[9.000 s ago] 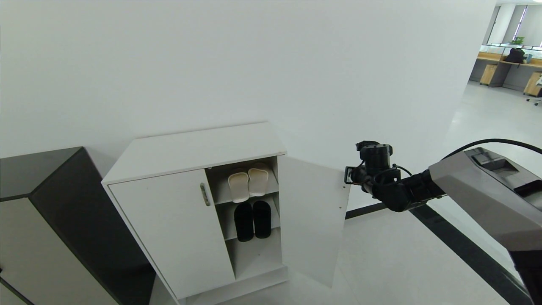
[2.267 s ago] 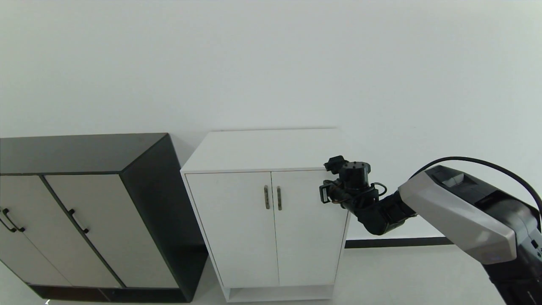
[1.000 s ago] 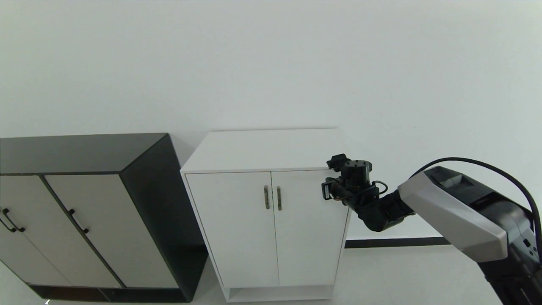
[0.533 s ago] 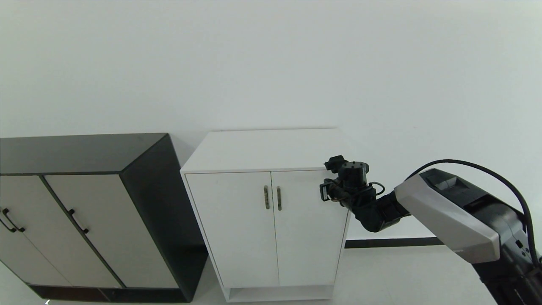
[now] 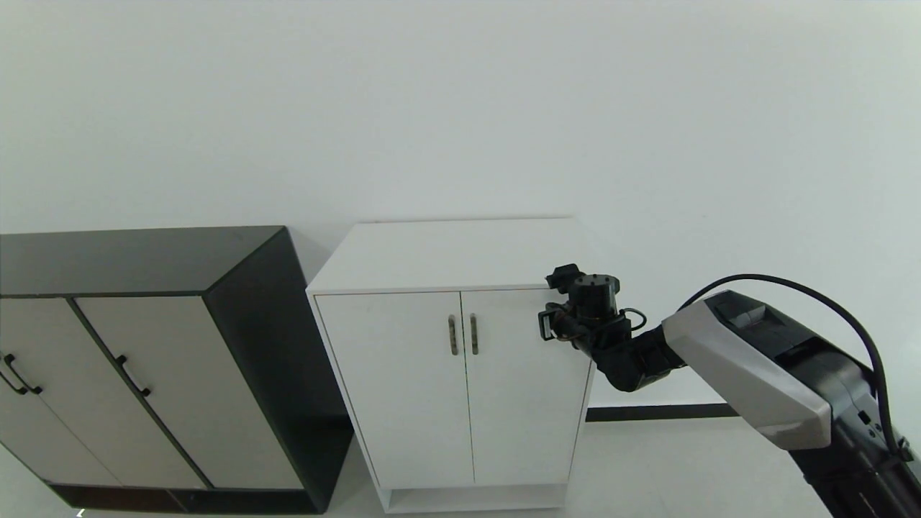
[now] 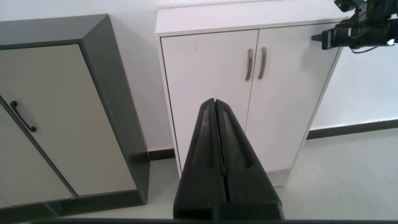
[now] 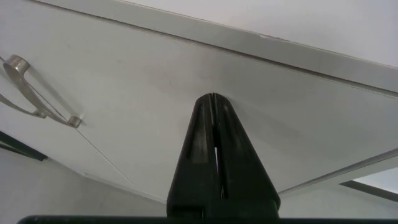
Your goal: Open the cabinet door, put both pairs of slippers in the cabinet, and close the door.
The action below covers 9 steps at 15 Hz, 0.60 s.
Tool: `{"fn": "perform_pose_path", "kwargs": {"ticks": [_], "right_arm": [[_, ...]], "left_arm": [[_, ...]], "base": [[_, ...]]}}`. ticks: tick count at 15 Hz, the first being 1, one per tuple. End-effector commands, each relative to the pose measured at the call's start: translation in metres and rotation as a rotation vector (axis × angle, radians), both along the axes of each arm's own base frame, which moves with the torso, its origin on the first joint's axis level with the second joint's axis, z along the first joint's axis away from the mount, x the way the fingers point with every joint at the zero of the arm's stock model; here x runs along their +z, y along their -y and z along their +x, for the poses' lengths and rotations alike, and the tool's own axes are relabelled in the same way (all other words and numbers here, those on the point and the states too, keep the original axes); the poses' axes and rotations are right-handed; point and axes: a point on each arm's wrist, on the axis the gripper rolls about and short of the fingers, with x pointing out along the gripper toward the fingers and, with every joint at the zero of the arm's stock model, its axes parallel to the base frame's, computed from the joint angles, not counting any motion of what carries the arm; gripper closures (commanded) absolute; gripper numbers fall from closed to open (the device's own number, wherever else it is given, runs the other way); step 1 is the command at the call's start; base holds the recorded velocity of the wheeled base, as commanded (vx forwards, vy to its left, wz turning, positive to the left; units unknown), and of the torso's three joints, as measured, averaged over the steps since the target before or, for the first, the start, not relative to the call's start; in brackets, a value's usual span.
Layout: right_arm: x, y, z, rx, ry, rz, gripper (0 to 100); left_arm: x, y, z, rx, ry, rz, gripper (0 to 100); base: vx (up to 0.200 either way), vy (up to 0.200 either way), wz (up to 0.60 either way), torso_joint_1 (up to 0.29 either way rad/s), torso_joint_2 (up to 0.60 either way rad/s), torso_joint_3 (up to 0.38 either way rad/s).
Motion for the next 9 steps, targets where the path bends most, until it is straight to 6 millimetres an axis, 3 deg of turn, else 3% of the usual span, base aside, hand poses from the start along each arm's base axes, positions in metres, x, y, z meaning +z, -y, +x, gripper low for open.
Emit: {"fn": "perform_pose_path", "kwargs": {"ticks": [1,4,9], "right_arm": [[-0.003,-0.001,0.001,0.001,-0.001,-0.001,100],[0.0,0.001,-0.002,-0.001,-0.001,-0.002,100],[0.017,0.011,-0.026,0.001,0.0,-0.001,100]], "left_arm": [[0.0,0.0,0.0,0.0,0.0,0.0,100],[0.0,0.0,0.0,0.0,0.0,0.0,100],[0.0,0.0,0.0,0.0,0.0,0.0,100]], "base": [[0.0,0.0,0.0,0.0,0.0,0.0],[0.0,0.0,0.0,0.0,0.0,0.0],[0.0,0.0,0.0,0.0,0.0,0.0]]}}
